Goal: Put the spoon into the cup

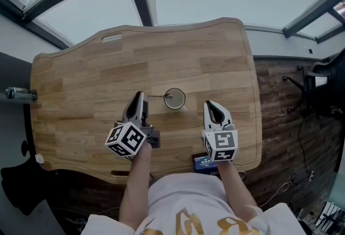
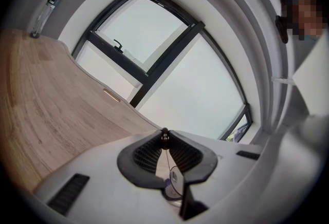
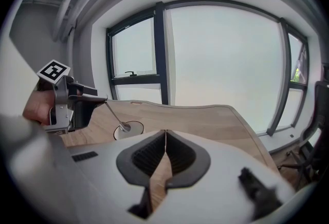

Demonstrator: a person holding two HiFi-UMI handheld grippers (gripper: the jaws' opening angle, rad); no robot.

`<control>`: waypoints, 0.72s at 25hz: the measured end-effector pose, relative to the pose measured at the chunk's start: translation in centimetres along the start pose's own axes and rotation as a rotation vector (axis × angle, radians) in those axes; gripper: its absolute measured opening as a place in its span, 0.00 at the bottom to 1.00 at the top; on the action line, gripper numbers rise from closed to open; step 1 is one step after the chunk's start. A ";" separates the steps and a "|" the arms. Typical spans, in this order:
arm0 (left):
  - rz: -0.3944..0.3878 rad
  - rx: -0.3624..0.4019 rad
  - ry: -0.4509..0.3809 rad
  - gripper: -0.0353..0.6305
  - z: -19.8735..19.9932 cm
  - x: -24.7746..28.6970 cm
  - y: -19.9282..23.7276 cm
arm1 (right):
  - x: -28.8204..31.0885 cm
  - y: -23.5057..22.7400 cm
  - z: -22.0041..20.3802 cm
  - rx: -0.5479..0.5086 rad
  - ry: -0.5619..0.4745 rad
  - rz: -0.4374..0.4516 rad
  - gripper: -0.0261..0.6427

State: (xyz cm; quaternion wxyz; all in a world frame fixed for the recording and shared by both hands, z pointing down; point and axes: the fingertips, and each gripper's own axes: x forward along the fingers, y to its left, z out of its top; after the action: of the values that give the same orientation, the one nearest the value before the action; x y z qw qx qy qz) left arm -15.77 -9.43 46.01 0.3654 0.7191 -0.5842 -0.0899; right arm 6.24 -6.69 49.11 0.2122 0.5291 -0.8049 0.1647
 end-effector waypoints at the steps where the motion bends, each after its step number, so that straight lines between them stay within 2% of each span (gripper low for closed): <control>1: -0.001 0.000 0.001 0.13 0.0 0.0 0.0 | 0.0 0.0 -0.1 0.000 0.001 0.000 0.09; 18: -0.005 0.002 0.023 0.13 -0.8 0.8 0.0 | 0.6 -0.3 -0.4 0.015 0.009 0.006 0.09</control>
State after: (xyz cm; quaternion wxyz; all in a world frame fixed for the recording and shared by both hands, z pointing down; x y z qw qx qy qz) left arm -15.06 -9.79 46.79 0.3712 0.7220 -0.5781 -0.0822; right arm 6.33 -7.09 49.80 0.2111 0.5276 -0.8042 0.1739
